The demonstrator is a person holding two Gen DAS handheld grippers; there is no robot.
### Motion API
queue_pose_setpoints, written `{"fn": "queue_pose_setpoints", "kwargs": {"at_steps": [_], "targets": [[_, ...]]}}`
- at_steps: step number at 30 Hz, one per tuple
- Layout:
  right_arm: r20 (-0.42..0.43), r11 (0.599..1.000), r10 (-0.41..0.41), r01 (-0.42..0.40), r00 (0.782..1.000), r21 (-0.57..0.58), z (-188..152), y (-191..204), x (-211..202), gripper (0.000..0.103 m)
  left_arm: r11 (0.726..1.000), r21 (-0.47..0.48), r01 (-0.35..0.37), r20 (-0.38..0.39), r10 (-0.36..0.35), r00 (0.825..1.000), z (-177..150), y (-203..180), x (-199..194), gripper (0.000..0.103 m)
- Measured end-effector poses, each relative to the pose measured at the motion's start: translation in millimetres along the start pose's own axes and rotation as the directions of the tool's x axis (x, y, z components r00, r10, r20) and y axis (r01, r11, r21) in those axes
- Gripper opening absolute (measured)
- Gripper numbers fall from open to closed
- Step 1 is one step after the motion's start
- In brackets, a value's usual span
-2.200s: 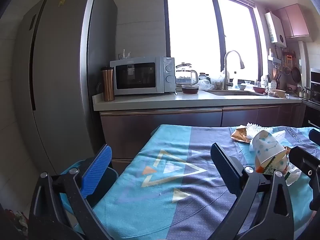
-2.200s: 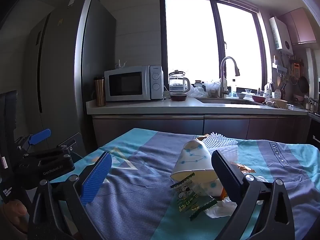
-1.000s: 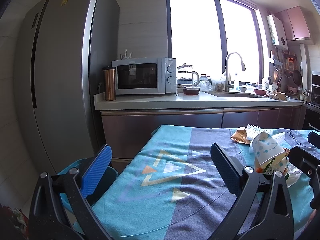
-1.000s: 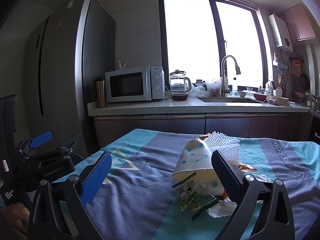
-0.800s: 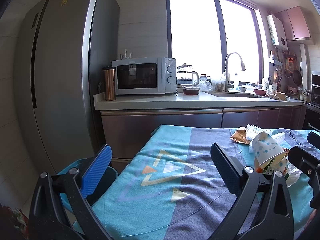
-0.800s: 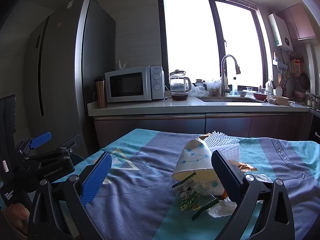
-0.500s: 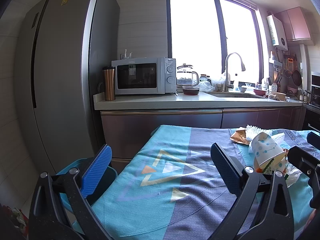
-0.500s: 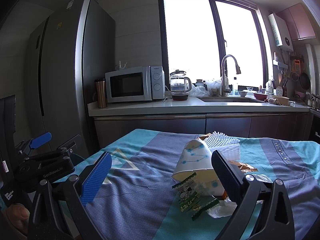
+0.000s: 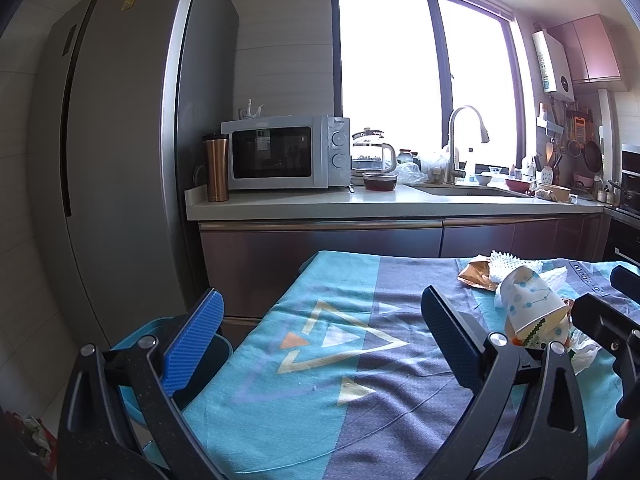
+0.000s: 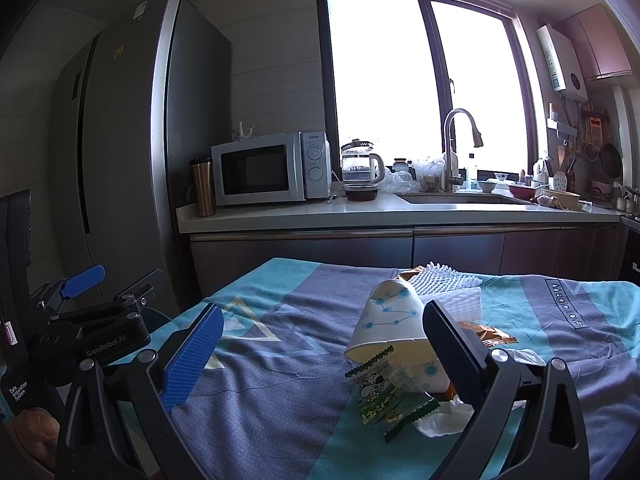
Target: Collect trash
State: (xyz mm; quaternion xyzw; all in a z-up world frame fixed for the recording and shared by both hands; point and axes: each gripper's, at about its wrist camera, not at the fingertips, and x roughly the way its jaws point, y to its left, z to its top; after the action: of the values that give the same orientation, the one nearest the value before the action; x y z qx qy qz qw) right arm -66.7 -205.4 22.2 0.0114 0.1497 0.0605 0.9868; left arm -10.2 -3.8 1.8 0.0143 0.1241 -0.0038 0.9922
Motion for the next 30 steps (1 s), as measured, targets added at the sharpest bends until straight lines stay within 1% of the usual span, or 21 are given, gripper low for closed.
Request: {"fn": "queue_pose_setpoints", "kwargs": {"at_steps": [22,26,30], "targets": [[-0.007,1.0,0.014,-0.014,1.0,0.018,-4.9,-10.0,1.9,0.096,1.0,0.008,0.027,-0.021,-0.027,0.999,-2.2,-8.1,4.3,0.097],[-0.01,1.0,0.011,-0.011,1.0,0.024,-6.2,-14.2,2.4,0.096,0.999,0.013,0.043,-0.033,-0.043,0.999,-3.7,-11.2,6.3,0.097],[-0.019,1.0,0.006,-0.005,1.0,0.031,-7.2,-20.6,2.9,0.096,0.997,0.019,0.076,-0.054,-0.075,0.996,-5.8,-18.3,10.6,0.097]]}}
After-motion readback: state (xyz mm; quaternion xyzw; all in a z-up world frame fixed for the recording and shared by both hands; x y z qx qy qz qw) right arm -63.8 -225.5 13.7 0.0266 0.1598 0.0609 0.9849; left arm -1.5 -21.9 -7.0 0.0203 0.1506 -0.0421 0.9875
